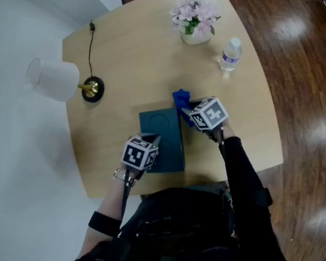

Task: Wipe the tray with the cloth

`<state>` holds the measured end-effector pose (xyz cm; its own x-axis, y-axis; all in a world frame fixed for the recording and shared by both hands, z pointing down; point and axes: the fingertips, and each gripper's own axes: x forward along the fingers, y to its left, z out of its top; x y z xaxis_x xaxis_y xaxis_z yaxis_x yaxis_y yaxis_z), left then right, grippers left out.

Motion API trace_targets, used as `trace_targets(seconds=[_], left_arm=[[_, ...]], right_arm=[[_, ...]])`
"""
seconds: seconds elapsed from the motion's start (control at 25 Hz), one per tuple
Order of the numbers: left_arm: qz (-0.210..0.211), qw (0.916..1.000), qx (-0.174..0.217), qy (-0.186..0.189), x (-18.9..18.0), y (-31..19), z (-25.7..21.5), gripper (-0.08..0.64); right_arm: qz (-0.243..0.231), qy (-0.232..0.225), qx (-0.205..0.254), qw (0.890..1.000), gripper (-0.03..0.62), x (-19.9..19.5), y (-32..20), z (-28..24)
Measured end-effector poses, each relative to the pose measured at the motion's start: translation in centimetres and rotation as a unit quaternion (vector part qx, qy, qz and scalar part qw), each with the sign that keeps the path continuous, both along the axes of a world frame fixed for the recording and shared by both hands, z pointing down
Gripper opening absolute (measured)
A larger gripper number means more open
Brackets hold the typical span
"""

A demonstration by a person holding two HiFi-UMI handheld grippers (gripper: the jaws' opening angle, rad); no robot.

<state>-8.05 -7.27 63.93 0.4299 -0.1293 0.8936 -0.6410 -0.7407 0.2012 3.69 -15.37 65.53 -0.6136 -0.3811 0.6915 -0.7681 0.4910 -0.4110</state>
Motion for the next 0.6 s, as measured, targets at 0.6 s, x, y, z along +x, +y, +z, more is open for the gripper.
trace_targets(seconds=[0.6], left_arm=[[0.006, 0.9998, -0.014, 0.011, 0.2, -0.2, 0.0, 0.003]], right_arm=[[0.012, -0.058, -0.045, 0.997, 0.081, -2.2, 6.9, 0.6]])
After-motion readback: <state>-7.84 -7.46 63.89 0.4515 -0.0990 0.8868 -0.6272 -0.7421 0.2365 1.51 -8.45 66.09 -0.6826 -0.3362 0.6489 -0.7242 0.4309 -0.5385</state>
